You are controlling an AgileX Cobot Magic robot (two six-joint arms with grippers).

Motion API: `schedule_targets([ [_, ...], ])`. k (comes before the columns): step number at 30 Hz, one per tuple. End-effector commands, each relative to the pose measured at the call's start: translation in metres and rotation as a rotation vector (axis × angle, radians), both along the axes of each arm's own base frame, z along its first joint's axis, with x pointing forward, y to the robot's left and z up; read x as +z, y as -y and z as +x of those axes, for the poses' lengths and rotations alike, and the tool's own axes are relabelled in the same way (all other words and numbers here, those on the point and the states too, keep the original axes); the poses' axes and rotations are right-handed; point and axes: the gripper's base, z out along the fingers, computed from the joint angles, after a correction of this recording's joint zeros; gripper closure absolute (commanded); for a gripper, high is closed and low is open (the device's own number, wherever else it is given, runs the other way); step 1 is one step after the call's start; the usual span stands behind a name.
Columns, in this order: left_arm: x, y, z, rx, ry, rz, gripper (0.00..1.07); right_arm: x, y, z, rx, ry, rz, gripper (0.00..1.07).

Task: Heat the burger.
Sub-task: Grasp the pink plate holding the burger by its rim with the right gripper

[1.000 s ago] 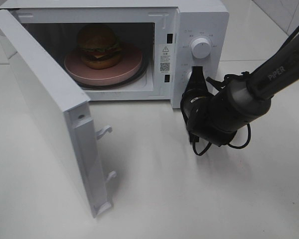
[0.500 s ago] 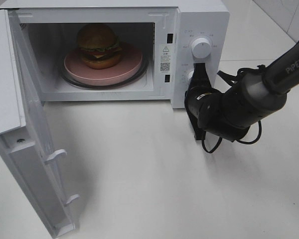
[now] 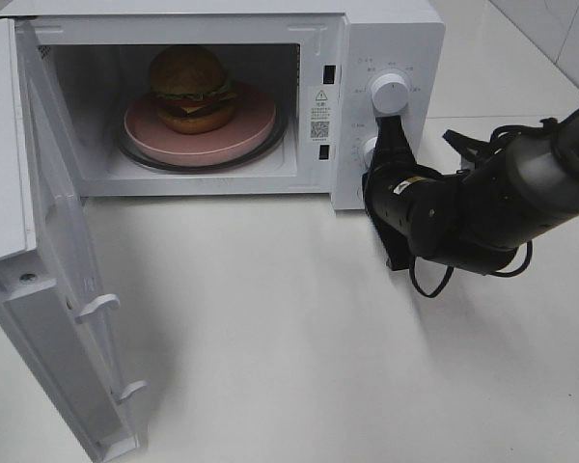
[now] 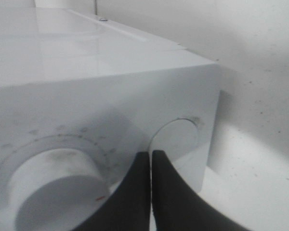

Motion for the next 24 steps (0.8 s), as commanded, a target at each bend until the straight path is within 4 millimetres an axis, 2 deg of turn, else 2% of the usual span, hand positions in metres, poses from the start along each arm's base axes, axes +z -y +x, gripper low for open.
schedule_targets([
  [1,-0.001,0.000,-0.002,0.003,0.020,-0.005,0.25,0.010,0.003,-0.004,0.033,0.020,-0.009,1.07],
  [11,-0.001,0.000,-0.002,0.003,0.020,-0.005,0.25,0.017,0.007,-0.028,0.182,-0.045,-0.089,1.07],
  [24,-0.001,0.000,-0.002,0.003,0.020,-0.005,0.25,0.045,0.007,-0.051,0.487,-0.054,-0.354,1.07],
])
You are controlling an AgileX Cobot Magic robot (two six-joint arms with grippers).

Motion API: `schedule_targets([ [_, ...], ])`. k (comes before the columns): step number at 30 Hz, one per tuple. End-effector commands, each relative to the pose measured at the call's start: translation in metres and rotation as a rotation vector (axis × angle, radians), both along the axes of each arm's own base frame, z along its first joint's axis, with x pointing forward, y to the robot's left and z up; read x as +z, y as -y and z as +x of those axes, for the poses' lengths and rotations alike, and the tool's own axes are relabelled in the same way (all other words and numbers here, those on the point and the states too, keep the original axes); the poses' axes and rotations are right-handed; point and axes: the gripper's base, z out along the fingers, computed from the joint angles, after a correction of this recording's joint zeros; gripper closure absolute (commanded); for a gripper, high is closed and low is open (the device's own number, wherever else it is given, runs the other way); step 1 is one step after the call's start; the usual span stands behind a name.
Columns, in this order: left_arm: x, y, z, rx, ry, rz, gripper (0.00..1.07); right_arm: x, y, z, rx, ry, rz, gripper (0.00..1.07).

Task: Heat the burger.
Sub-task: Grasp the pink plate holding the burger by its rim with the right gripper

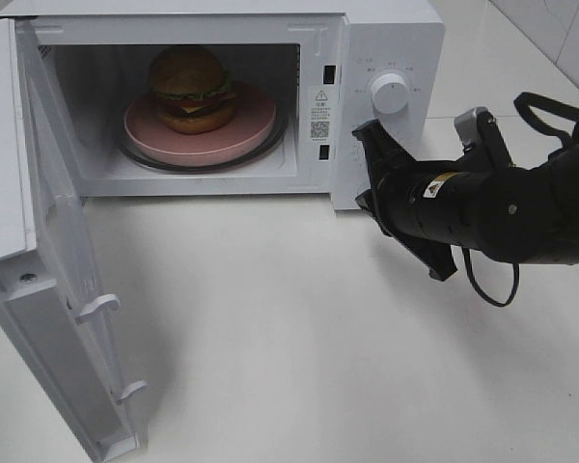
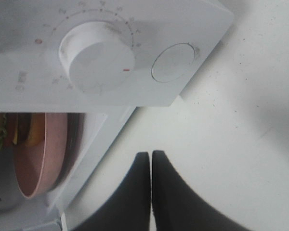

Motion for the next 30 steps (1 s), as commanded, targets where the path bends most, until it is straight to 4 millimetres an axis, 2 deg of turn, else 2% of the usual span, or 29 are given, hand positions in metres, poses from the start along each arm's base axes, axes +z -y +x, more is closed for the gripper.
schedule_targets([
  [1,-0.001,0.000,-0.002,0.003,0.020,-0.005,0.25,0.009,0.001,-0.005,0.124,0.013,-0.108,1.07],
  [5,-0.001,0.000,-0.002,0.003,0.020,-0.005,0.25,0.016,0.001,-0.011,0.228,0.017,-0.198,1.07],
  [7,-0.001,0.000,-0.002,0.003,0.020,-0.005,0.25,0.024,0.002,-0.019,0.383,0.014,-0.328,1.07],
  [10,-0.001,0.000,-0.002,0.003,0.020,-0.005,0.25,0.025,0.003,-0.022,0.418,0.012,-0.358,1.07],
  [12,-0.001,0.000,-0.002,0.003,0.020,-0.005,0.25,0.032,0.007,-0.033,0.528,-0.029,-0.442,1.07],
  [15,-0.001,0.000,-0.002,0.003,0.020,-0.005,0.25,0.034,0.008,-0.035,0.553,-0.043,-0.458,1.07],
  [17,-0.001,0.000,-0.002,0.003,0.020,-0.005,0.25,0.042,0.011,-0.045,0.648,-0.062,-0.522,1.07],
  [20,-0.001,0.000,-0.002,0.003,0.020,-0.005,0.25,0.043,0.012,-0.047,0.671,-0.063,-0.540,1.07],
  [22,-0.001,0.000,-0.002,0.003,0.020,-0.005,0.25,0.049,0.016,-0.055,0.759,-0.110,-0.590,1.07],
  [25,-0.001,0.000,-0.002,0.003,0.020,-0.005,0.25,0.050,0.016,-0.056,0.782,-0.121,-0.602,1.07],
  [30,-0.001,0.000,-0.002,0.003,0.020,-0.005,0.25,0.065,0.014,-0.060,1.016,-0.188,-0.707,1.07],
])
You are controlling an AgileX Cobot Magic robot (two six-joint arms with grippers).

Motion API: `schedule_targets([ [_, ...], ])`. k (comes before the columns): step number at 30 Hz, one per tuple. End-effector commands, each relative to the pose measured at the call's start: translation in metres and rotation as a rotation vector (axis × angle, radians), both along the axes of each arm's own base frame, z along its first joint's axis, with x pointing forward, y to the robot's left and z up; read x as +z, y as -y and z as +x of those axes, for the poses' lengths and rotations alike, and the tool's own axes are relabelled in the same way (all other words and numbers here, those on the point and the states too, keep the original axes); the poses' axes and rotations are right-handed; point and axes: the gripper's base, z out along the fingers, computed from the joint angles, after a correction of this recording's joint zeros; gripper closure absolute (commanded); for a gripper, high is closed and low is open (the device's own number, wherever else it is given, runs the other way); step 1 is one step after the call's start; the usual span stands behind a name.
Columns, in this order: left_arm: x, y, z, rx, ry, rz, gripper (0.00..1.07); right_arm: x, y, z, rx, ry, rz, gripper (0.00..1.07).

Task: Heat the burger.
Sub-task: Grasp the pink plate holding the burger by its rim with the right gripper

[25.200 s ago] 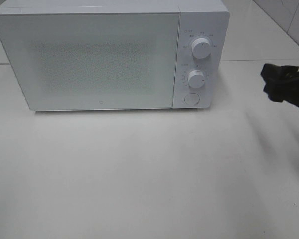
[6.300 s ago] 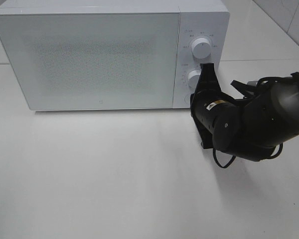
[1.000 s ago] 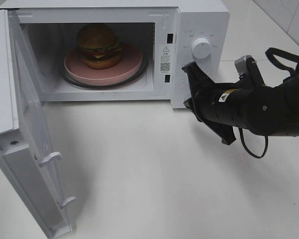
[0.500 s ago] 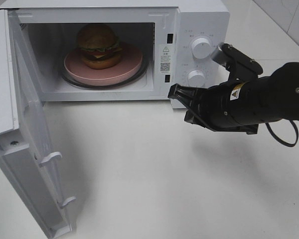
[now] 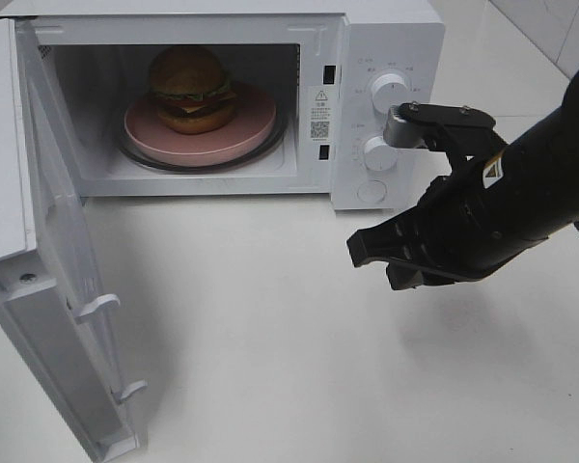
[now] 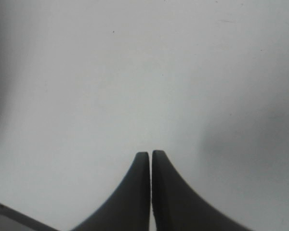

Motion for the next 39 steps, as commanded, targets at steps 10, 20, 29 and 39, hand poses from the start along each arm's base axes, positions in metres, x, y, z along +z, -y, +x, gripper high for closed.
schedule_targets([
  [10,-0.001,0.000,-0.002,0.003,0.020,-0.005,0.25,0.032,-0.003,0.002,0.489,-0.013,-0.173,1.06],
  [20,-0.001,0.000,-0.002,0.003,0.020,-0.005,0.25,0.039,-0.015,-0.003,1.014,0.141,-0.365,1.04],
  [29,-0.001,0.000,-0.002,0.003,0.020,-0.005,0.25,0.041,-0.025,-0.006,1.323,0.273,-0.615,0.93],
  [39,-0.001,0.000,-0.002,0.003,0.020,-0.005,0.25,0.046,-0.044,-0.005,1.415,0.448,-0.708,0.41],
])
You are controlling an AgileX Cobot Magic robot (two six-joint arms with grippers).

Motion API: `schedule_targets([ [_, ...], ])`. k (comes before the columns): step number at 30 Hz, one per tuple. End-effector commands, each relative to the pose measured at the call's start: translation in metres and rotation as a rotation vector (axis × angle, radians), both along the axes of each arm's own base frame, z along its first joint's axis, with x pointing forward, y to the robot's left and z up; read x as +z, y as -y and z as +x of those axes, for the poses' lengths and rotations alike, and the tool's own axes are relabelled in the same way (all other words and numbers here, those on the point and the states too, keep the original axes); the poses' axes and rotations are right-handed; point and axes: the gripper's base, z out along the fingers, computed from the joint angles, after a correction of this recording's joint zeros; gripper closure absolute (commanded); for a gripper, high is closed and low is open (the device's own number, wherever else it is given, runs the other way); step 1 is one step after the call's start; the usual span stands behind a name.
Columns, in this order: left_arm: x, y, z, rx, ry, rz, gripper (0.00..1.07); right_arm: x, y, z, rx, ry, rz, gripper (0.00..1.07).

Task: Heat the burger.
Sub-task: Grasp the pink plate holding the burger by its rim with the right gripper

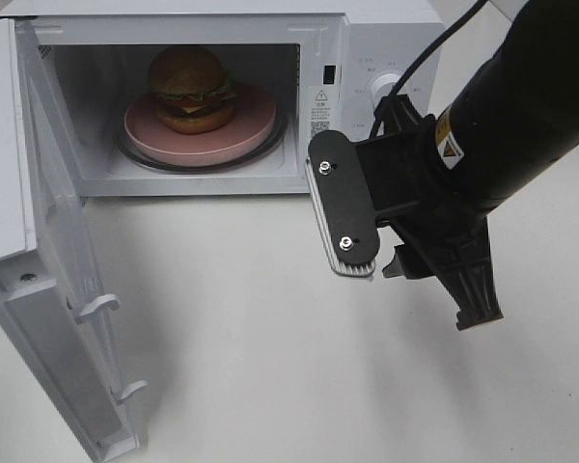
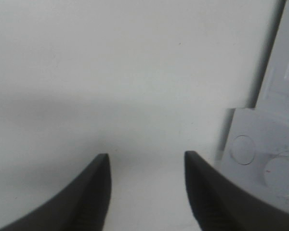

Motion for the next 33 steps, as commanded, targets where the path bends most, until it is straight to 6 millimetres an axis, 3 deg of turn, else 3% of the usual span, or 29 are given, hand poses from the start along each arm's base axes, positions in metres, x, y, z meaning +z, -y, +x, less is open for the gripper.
schedule_targets([
  [1,-0.001,0.000,-0.002,0.003,0.020,-0.005,0.25,0.004,-0.005,0.002,0.031,0.046,0.021,0.41],
  [2,-0.001,0.000,-0.002,0.003,0.020,-0.005,0.25,0.003,-0.010,0.004,0.034,0.049,0.027,0.31],
  [5,-0.001,0.000,-0.002,0.003,0.020,-0.005,0.25,0.002,-0.019,0.010,0.028,0.062,0.028,0.24],
  [33,-0.001,0.000,-0.002,0.003,0.020,-0.005,0.25,-0.023,-0.096,0.095,0.041,0.201,0.037,0.27],
])
